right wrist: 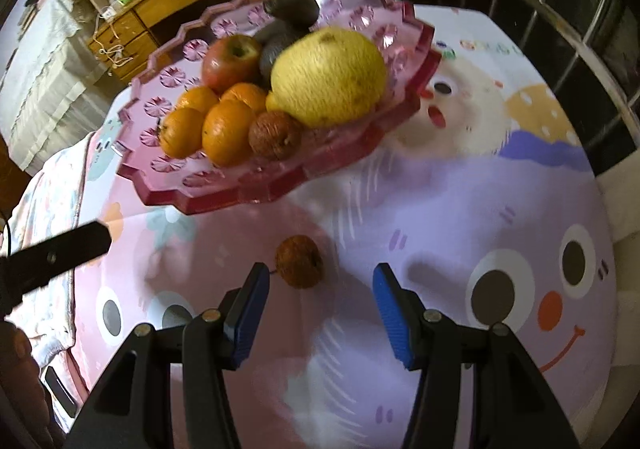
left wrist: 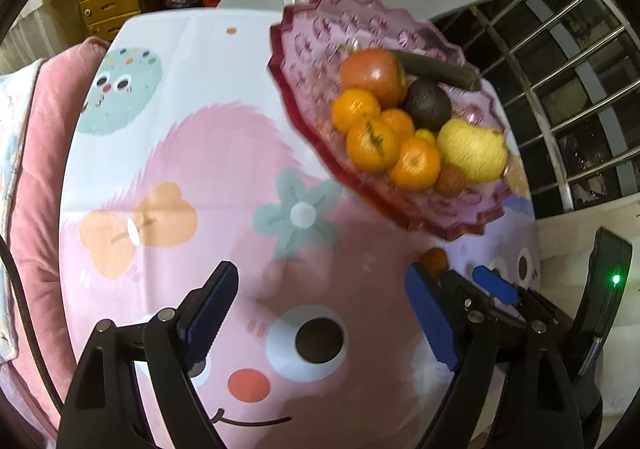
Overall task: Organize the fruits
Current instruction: 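Grasp the last brown lychee on the cloth with the right tool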
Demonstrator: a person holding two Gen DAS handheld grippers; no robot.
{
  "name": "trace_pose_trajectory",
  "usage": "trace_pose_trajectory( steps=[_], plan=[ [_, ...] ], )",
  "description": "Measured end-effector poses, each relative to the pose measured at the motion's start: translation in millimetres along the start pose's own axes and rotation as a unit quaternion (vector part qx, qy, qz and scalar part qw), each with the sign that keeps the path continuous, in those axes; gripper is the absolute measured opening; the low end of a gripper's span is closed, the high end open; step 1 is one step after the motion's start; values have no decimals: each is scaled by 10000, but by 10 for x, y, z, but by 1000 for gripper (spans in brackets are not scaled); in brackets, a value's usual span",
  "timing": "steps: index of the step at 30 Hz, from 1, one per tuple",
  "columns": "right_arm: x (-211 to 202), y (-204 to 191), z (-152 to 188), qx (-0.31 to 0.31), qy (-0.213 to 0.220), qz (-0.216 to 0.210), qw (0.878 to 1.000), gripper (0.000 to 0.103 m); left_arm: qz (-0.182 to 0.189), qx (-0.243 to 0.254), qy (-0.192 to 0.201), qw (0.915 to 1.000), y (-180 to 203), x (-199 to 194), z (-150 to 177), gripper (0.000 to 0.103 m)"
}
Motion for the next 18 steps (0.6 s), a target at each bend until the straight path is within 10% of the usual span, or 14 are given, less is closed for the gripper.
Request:
trace_pose_trajectory(
  steps=[18],
  plan=[
    [322,-94,-29,673,-613,46,9958,50,-736,-82,-536,9958,-445,230,246,84]
  ],
)
Point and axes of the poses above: each gripper's, at about its wrist camera, not at the fingertips, and x roughly the way its jaws point, y to its right, z to its underside, the point moved 9 cm from there along x, roughly the way its jaws point, and after that the axes turned 11 degrees about -y, right-handed, at the moved point
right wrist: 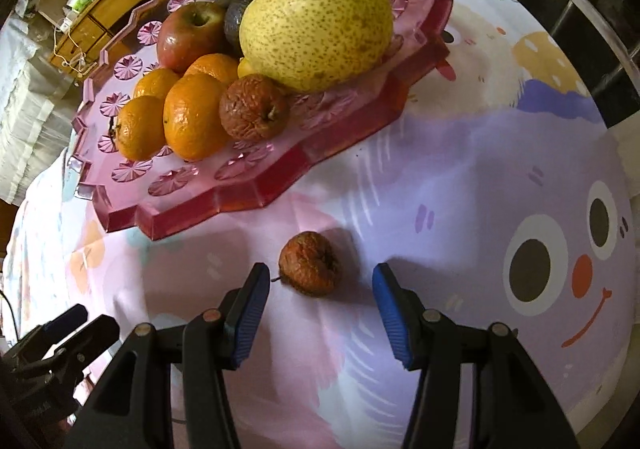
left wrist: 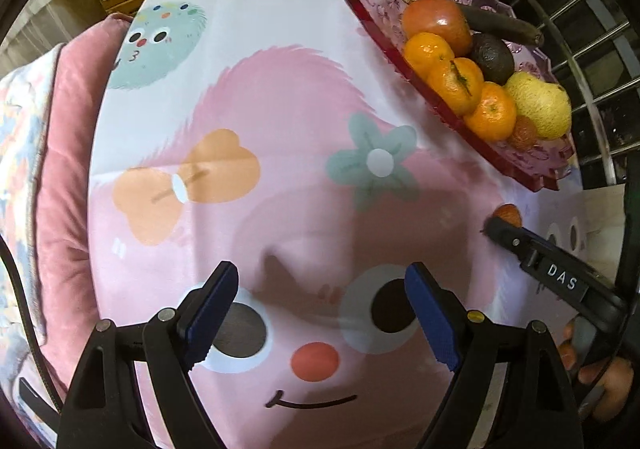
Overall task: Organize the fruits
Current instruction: 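Grasp the last brown lychee on the cloth with the right tool, then carry the lychee into the pink bowl and open the right tool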
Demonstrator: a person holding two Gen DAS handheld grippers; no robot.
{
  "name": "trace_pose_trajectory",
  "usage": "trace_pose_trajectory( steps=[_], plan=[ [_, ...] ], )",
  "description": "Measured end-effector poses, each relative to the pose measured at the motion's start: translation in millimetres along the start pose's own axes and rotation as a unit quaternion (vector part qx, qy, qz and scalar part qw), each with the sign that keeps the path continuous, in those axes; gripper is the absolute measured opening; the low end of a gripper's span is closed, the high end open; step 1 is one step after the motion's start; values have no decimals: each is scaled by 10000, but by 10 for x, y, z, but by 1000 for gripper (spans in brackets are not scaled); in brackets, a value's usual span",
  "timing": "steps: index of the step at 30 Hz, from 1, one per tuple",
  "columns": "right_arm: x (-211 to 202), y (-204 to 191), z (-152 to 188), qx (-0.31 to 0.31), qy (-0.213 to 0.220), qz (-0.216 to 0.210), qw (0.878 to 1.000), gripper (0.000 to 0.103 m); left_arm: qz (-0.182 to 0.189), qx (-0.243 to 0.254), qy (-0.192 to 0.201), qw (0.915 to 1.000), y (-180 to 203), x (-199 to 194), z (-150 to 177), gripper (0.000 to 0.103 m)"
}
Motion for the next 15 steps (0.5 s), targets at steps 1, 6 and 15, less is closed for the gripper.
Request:
trace_pose_trajectory(
  steps=[1,6,15],
  plan=[
    [3,-7,-16,6,-4,49,10000,44,-21,-7,-3,10000,-15,-2,-8,84],
    [17,-63,-24,22,-63,50,10000,31,-2,6,-31,10000,-89,-19,-15,84],
    [-105,75,110,376,-19,148,9992,30,-19,299,-40,9995,-118,-91,27,84]
  ],
)
Point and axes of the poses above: each gripper's, at about its wrist camera, not at the fingertips, and x roughly the way its jaws point, y to its right, z to its underside, the point moved 9 cm from there along x, roughly the way its jaws point, and after that the axes turned 11 degrees about -y, right-handed, at the moved point
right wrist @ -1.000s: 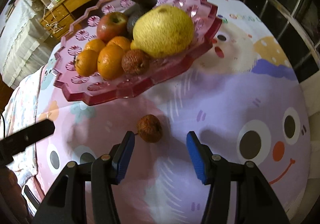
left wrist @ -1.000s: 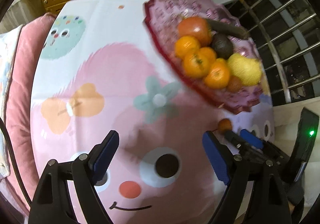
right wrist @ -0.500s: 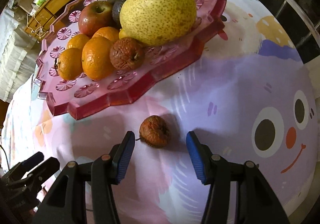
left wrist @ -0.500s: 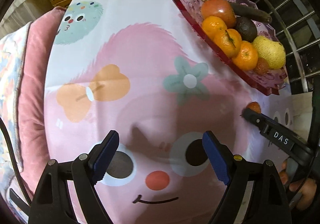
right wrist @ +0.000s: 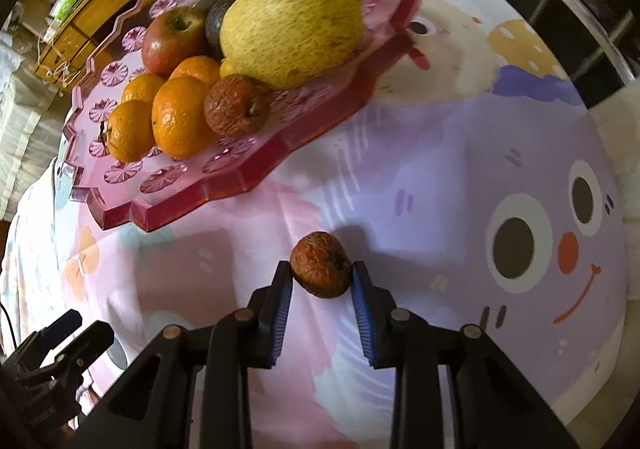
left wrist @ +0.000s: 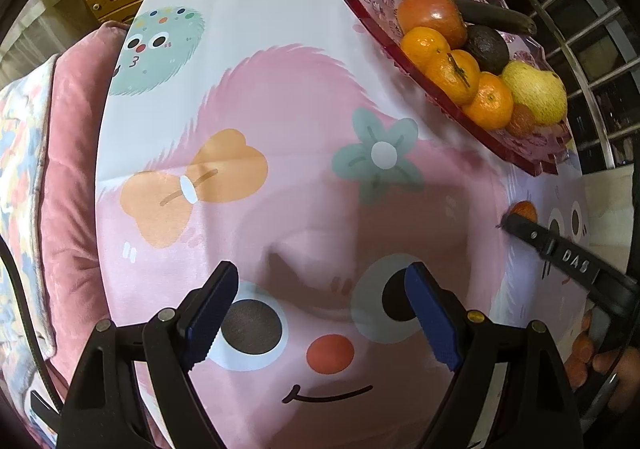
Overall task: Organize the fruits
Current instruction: 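Carry the lychee into the pink bowl and open the right tool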
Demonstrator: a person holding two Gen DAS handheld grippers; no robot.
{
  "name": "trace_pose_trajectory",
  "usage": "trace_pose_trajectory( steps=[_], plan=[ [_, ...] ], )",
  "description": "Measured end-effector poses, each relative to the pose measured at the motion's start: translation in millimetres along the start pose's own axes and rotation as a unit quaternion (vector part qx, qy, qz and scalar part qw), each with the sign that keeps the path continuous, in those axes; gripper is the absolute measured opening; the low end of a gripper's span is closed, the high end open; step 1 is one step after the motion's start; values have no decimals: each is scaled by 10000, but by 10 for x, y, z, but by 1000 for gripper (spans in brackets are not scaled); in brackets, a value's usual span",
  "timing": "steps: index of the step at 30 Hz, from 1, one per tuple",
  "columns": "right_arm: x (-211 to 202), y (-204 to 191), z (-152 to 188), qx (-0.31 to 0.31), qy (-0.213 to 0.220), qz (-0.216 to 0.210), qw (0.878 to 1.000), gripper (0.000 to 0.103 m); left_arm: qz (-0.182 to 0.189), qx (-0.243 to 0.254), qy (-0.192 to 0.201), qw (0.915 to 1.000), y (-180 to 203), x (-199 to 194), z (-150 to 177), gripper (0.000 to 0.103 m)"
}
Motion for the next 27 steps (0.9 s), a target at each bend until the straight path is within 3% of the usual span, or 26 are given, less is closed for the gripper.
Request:
trace_pose_trajectory(
  steps=[8,17,27],
  plan=[
    [-313,177,44,379,295,239,9986,30,-22,340,45,9994,-22,-80,106,84],
    [-807,359,-70,706,909,581,9917,30,-22,371,-52,9993,-223,-9,204,84],
    [-998,-132,-336,196,1424,488,9884,30,121,410,26,9991,-418,0,274,84]
  ],
)
Point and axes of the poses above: each gripper's, at about its wrist camera, not at the fingertips, and x roughly the way its jaws point, y to its right, z to its underside, the point moved 9 cm from there along x, roughly the way its jaws point, and after that the axes turned 11 degrees about -y, right-handed, at the moved point
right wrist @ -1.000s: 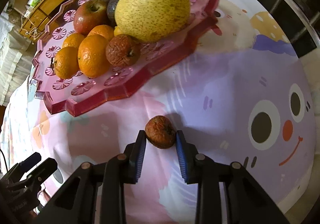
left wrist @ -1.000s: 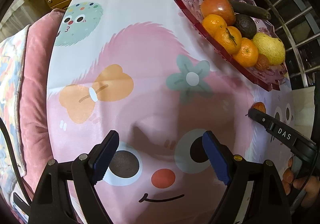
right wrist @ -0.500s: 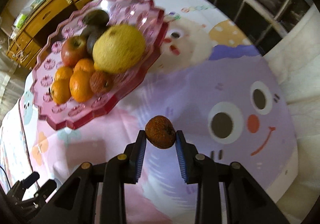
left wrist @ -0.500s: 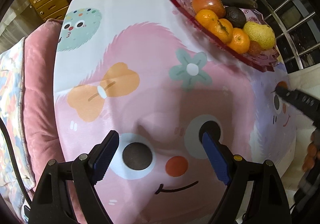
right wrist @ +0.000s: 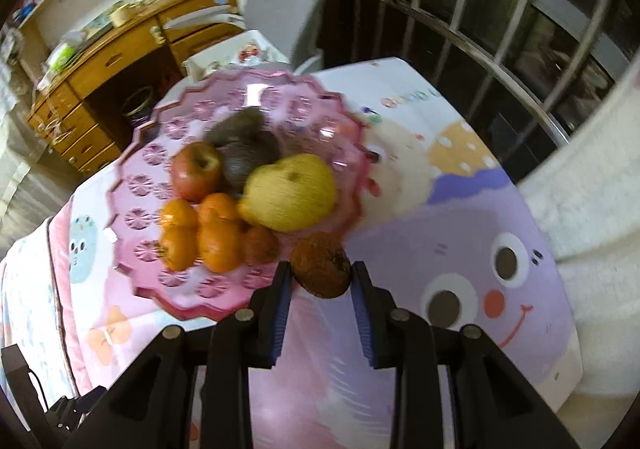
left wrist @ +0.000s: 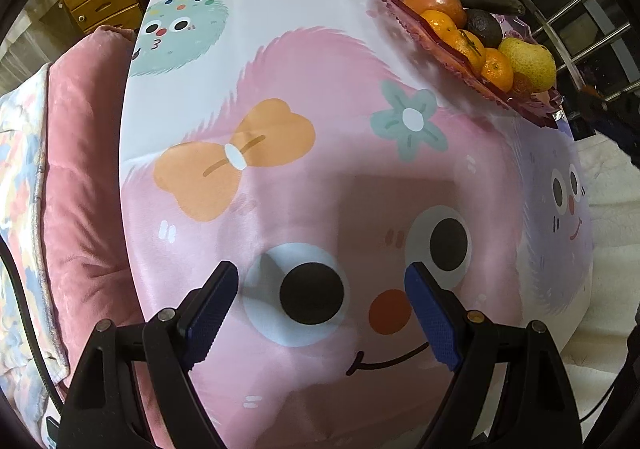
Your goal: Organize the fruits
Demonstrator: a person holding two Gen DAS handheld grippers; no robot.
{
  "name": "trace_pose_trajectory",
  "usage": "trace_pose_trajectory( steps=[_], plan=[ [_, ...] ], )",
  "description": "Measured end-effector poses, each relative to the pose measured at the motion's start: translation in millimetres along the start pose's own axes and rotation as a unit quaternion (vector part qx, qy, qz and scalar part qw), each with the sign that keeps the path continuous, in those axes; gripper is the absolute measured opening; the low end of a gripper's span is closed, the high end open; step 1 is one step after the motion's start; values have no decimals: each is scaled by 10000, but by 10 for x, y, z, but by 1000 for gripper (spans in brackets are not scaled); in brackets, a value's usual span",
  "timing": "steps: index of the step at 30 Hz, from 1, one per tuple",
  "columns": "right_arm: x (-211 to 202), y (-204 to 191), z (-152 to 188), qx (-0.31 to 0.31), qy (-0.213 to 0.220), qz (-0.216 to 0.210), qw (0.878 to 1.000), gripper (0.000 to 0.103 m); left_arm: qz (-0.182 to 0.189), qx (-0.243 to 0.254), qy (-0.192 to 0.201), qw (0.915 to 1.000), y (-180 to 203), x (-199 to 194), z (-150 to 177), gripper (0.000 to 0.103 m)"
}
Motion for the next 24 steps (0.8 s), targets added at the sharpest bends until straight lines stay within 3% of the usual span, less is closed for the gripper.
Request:
trace_pose_trajectory(
  steps=[4,6,8,14,20,24],
  plan=[
    [-9,-264,-22,-325,225,-282,9988,32,12,5,84,10000,-29,20,21,84],
    [-5,-334,-4,-435,313,-372,9979,42,-40,21,127,9999,-45,7,51,84],
    [-11,-344,23,-448,370,-383,9976,51,-113,-3,166,9998,-45,-2,92,84],
    [57,-195,242,-398,249,-670,9966,59,-188,-224,241,9993,133,-27,318,84],
    [202,104,777,-747,-102,-893,9931,60,-30,-657,438,9969,534,12,692,84],
    [156,384,1306,-1538,-269,-744,9849,67,-125,-769,773,9940,994,-80,1057,84]
  ],
)
Point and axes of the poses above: each gripper's, at about its wrist camera, not at the fingertips, and x roughly the way its jaws point, y to its right, z to its underside, the point moved 9 cm from there along x, roughly the way its jaws point, and after that the axes turned 11 degrees about -y, right-handed, at the moved point
